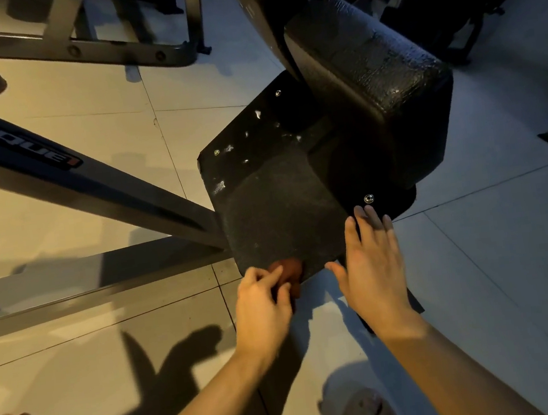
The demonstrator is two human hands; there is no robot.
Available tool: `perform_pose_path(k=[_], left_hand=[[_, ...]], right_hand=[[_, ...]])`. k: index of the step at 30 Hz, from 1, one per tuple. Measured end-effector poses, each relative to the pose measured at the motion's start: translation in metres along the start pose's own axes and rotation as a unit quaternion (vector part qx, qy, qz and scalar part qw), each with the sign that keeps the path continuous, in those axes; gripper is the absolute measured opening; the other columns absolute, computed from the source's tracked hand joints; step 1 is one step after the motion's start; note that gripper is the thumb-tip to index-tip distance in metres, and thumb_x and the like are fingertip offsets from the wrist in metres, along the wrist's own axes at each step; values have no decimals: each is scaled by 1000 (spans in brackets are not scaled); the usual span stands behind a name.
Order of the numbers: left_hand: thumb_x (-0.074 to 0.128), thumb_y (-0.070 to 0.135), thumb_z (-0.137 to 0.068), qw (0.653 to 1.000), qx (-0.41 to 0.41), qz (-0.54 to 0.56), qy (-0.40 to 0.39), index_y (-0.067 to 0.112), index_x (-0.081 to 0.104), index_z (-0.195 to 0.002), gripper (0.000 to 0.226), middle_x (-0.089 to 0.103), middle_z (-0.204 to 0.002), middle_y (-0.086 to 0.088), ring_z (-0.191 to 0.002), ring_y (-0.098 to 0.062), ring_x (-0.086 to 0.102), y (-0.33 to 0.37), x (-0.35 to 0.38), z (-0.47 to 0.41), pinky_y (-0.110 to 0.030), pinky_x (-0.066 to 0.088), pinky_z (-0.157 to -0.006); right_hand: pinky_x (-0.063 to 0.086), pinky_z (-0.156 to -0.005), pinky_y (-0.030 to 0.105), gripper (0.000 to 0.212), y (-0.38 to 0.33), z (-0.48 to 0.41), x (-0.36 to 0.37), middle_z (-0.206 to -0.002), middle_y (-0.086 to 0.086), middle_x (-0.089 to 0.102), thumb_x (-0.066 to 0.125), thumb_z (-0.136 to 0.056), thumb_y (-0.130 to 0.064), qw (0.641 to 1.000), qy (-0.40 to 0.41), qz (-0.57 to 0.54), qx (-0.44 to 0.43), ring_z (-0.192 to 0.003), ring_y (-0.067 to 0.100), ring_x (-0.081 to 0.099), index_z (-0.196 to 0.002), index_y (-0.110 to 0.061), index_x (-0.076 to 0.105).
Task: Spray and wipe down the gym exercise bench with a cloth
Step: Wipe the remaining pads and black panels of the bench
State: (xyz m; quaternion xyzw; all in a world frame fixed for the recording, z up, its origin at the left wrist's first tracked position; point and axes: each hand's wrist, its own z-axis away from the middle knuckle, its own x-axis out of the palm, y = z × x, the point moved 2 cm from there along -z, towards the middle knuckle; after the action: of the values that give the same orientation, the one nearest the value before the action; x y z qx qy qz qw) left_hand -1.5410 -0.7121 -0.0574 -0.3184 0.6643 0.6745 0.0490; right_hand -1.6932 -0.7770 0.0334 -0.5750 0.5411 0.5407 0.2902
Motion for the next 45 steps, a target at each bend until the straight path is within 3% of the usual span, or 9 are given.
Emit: perform_pose_path(k=[4, 10, 13, 16, 19, 24, 32, 41, 45], left_hand=[[69, 20, -95, 995, 36, 41, -82, 23, 70, -129, 34, 52, -104, 11, -96, -5, 55, 20, 5, 2, -27, 51, -91], [67, 14, -97, 976, -109, 121, -146, 24, 73, -123, 28, 71, -101, 7, -89, -14, 72, 30, -40, -16, -37, 60, -89], [67, 3, -95, 929, -182, 249, -203, 12, 77, -115, 24, 78, -98, -9, -86, -24, 76, 57, -73, -34, -34, 62, -77], [68, 5, -93, 903, -183, 255, -294, 7, 77, -113, 22, 76, -107, -18, -97, -28, 74, 90, -103, -47, -30, 60, -82], [70, 12, -92, 894, -190, 237, -329, 4, 74, -111, 21, 74, -111, -20, -101, -30, 72, 118, -119, -52, -34, 59, -86], [67, 18, -95, 897, -222, 158, -349, 13, 75, -94, 9, 74, -98, -11, -98, -26, 71, 148, -127, -46, -36, 59, -83], [71, 65, -84, 886, -156, 87, -429, 20, 70, -126, 62, 73, -123, -9, -113, -30, 71, 199, -168, -31, -47, 58, -96], [71, 21, -94, 896, 6, 92, -434, 9, 75, -115, 25, 77, -110, -10, -105, -26, 74, 271, -191, 2, -42, 57, -95], [73, 17, -92, 923, 84, 73, -368, 6, 77, -105, 17, 79, -96, -6, -93, -19, 77, 303, -168, 11, -38, 61, -88]], right_hand=[[21, -125, 51, 78, 1, 0, -2, -157, 21, 41, 75, -86, -40, 1000, -10, -20, 4, -152, 35, 29, -148, -2, 47], [36, -117, 39, 40, -2, -4, -30, -154, 8, 49, 54, -102, -15, 972, -58, -223, 53, -146, 28, 39, -142, -10, 57], [49, -100, 31, 37, -6, -6, -43, -132, 0, 63, 49, -100, -1, 889, -80, -440, 96, -124, 18, 58, -130, -16, 65], [52, -90, 21, 44, -13, -11, -55, -115, 0, 70, 51, -90, 12, 740, -197, -632, 123, -116, 16, 64, -119, -17, 68], [55, -92, 35, 23, -8, -9, -67, -97, 7, 75, 60, -91, 5, 674, -241, -689, 116, -99, 20, 70, -104, -9, 73], [57, -81, 42, 13, 14, 3, -85, -78, 10, 70, 69, -94, -11, 680, -227, -687, 117, -81, 22, 69, -82, -6, 69], [61, -85, 35, 15, 36, 15, -159, -97, 14, 77, 68, -97, -18, 653, -232, -718, 73, -96, 27, 75, -99, -5, 75], [53, -65, 18, 6, 95, 37, -247, -84, 2, 73, 69, -96, -15, 734, -223, -638, 69, -79, 11, 70, -96, -10, 71], [60, -73, 30, 19, 120, 50, -248, -83, 3, 71, 69, -96, -25, 781, -58, -609, 126, -79, 15, 70, -93, -6, 70]])
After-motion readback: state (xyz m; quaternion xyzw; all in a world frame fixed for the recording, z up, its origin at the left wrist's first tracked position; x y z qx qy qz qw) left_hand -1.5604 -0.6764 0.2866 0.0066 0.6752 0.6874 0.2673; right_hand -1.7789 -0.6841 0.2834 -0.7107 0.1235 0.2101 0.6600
